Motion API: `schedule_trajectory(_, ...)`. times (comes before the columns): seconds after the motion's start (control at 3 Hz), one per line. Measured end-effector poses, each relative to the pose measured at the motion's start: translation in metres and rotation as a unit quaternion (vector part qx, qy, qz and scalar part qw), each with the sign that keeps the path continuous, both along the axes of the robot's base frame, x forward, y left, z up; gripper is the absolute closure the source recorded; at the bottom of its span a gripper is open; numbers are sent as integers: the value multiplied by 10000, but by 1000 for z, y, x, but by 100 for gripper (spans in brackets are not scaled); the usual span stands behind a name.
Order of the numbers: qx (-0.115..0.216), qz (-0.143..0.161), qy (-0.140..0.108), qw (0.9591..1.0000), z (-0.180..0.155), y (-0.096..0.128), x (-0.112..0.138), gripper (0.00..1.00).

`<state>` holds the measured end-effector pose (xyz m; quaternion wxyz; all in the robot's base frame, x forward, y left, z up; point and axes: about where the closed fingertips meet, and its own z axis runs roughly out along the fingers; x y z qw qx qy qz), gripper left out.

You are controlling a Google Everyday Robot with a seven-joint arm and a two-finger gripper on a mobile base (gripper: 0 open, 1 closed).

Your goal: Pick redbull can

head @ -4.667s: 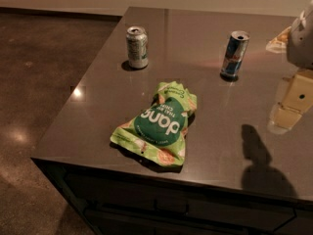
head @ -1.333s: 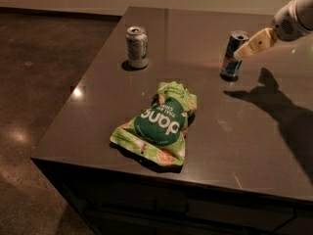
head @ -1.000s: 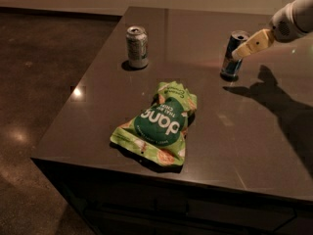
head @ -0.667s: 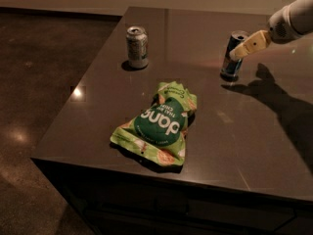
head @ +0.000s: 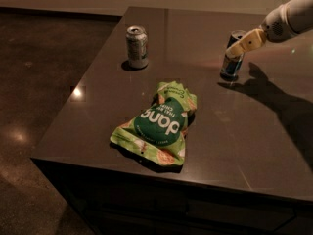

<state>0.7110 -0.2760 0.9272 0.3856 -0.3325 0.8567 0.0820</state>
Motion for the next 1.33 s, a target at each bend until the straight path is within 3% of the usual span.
schedule_trajectory(0.67,132,306,91,9994,5,18,-6,60)
schedule_trajectory(1.0,109,497,19,9987,22,27,-11,83)
schedule_trajectory(1.33,-46,712,-85,9974,47,37,-17,100)
